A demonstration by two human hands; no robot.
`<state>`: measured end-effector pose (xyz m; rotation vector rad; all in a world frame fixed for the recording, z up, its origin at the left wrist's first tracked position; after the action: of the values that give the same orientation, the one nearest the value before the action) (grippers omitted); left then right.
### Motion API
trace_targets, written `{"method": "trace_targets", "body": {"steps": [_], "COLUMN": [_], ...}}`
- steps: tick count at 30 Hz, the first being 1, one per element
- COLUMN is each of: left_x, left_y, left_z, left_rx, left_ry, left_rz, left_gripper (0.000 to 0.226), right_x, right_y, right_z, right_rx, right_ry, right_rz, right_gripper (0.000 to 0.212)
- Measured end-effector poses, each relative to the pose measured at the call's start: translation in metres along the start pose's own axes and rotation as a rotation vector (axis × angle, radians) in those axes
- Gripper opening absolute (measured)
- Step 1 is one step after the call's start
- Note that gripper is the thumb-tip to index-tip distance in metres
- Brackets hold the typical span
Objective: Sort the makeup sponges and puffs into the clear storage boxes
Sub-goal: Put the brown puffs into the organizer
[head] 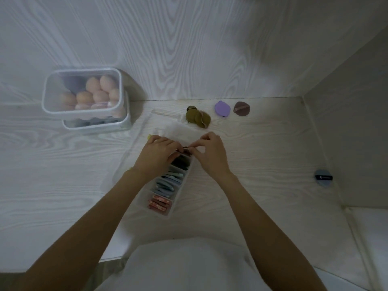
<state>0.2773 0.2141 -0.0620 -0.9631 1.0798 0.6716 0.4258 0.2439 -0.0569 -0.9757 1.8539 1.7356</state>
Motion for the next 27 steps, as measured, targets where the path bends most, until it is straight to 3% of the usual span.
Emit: {"method": "trace_targets", "body": {"steps": [4,7,11,13,18,24,27], "left_x": [0.000,0.005,0.012,0.012,0.016,0.013,0.013], "left_y": [-0.002,-0.005,-0.014,-0.016,-0.015,-0.016,-0.017], "left_z": [0.005,0.008,0.014,0.015,0.008,0.008,0.008], "left_rx": [-0.009,-0.026,-0.055,-0.050,-0.067,-0.043,-0.025], "left_ry": [-0.051,-0.061,-0.041,-0.047,-0.051,-0.043,-0.010], "left_rz": [0.035,0.057,0.018,0.016,0.033,0.020,0.047], "left_gripper": [0.004,0.015,0.030,0.031,0.024,0.030,0.033], "right_x": [-0.052,-0.075,-0.069,-0.064,-0.062,-0.050,-0.061], "right_y": [-0.041,-0.074,-0.105,-0.114,-0.107,-0.093,-0.079], "right_z": [0.029,0.074,0.126,0.137,0.116,0.047,0.017], "right_rx": [0.005,0.039,0.102,0.142,0.155,0.026,0.031], "right_ry": [-0.222,-0.257,-0.028,0.058,-0.069,-0.157,-0.323], "right_rz": [-0.043,-0.170,-0.370,-0.452,-0.513,-0.486,-0.274], "right_gripper": [0.016,0.029,0.054,0.057,0.045,0.018,0.011]}}
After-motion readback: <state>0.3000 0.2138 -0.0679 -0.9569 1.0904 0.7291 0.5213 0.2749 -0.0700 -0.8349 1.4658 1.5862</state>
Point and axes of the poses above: each hand's wrist, its own z-axis towards the middle knuckle, its own x-axis out of the palm, y = z × x, the point moved 5 cm from there along z, towards the middle knuckle, and after that the axes turned 6 degrees about x, right-handed, at the moved point
